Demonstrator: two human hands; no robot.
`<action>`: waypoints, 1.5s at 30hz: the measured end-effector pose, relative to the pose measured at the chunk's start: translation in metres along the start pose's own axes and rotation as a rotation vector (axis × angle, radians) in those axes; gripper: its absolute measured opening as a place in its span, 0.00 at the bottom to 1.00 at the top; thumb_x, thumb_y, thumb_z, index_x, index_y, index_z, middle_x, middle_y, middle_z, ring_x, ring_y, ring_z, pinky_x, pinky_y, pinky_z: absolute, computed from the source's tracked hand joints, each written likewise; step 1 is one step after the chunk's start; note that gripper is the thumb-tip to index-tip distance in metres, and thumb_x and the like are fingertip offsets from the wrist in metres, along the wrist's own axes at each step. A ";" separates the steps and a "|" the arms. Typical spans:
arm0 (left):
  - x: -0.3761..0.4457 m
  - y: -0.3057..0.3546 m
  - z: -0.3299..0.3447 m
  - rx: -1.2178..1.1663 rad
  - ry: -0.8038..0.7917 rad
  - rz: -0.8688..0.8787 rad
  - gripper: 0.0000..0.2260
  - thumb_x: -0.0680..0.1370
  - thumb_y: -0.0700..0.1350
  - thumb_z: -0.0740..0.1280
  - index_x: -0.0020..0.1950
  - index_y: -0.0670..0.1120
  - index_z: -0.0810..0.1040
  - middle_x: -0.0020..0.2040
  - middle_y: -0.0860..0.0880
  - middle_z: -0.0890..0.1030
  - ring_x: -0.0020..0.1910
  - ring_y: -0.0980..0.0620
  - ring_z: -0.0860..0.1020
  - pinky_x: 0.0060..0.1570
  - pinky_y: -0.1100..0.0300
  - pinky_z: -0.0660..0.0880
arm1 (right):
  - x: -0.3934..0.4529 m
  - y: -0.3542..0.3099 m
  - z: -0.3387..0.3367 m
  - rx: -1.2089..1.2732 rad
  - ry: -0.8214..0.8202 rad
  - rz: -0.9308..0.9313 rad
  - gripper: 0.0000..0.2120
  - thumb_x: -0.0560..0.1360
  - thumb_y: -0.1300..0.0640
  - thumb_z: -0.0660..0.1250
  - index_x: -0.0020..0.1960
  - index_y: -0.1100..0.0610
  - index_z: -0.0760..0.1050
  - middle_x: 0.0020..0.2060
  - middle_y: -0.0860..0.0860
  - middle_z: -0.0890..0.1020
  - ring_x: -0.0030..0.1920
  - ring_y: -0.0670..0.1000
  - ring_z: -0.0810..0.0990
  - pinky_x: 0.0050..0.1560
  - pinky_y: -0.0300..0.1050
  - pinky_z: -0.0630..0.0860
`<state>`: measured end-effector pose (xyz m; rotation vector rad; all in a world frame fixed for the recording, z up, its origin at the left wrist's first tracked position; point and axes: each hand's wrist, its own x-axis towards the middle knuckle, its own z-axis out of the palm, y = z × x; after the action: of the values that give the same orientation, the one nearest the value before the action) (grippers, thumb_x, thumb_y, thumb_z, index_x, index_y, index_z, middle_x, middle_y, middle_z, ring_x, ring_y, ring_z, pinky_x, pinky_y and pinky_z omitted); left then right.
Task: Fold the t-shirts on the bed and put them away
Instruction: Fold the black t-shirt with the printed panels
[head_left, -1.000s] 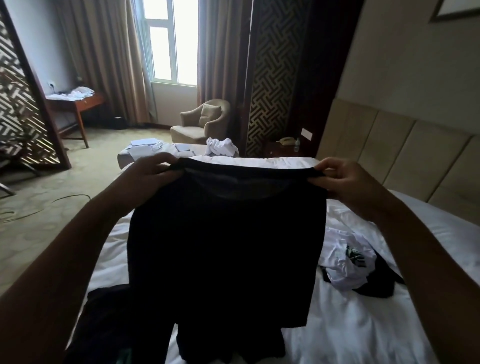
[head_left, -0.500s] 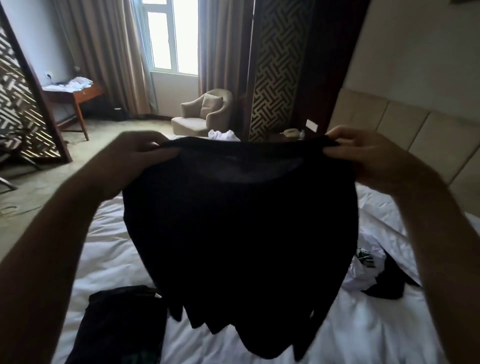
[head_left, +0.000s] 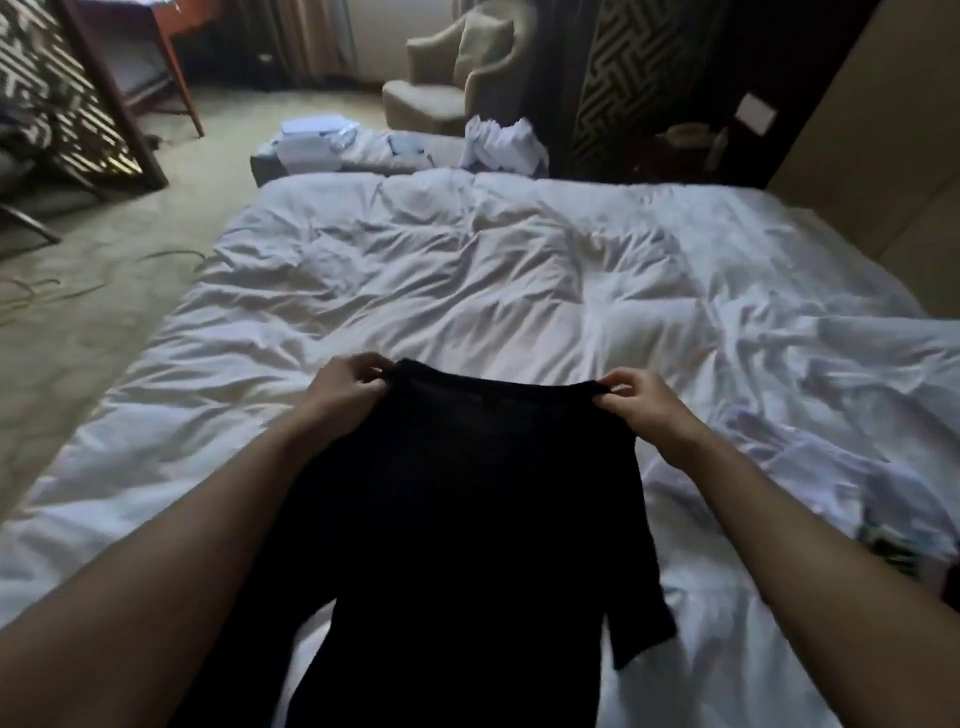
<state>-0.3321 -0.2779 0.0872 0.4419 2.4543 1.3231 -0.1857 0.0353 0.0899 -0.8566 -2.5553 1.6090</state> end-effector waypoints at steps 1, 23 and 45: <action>0.028 -0.022 0.018 0.030 0.027 -0.017 0.09 0.69 0.46 0.65 0.45 0.54 0.81 0.41 0.49 0.83 0.42 0.52 0.79 0.44 0.60 0.72 | 0.033 0.024 0.015 -0.014 0.008 0.008 0.05 0.78 0.65 0.66 0.47 0.56 0.78 0.41 0.57 0.83 0.31 0.47 0.79 0.30 0.38 0.73; 0.075 -0.295 0.045 0.591 0.020 -0.376 0.25 0.68 0.70 0.70 0.51 0.51 0.79 0.47 0.44 0.77 0.51 0.40 0.76 0.52 0.47 0.75 | 0.044 0.248 0.084 -0.441 0.133 0.522 0.29 0.69 0.27 0.62 0.48 0.53 0.73 0.46 0.53 0.82 0.50 0.59 0.80 0.52 0.55 0.76; 0.079 -0.274 -0.071 -0.003 0.081 -0.471 0.12 0.74 0.40 0.73 0.56 0.38 0.80 0.46 0.34 0.81 0.40 0.42 0.79 0.35 0.62 0.78 | 0.009 0.242 -0.057 -0.488 0.017 0.436 0.07 0.67 0.58 0.79 0.38 0.59 0.82 0.30 0.52 0.84 0.35 0.52 0.81 0.33 0.39 0.73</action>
<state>-0.4653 -0.4417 -0.1172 -0.1893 2.4124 1.1568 -0.0702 0.1656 -0.0875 -1.5425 -2.9461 1.0163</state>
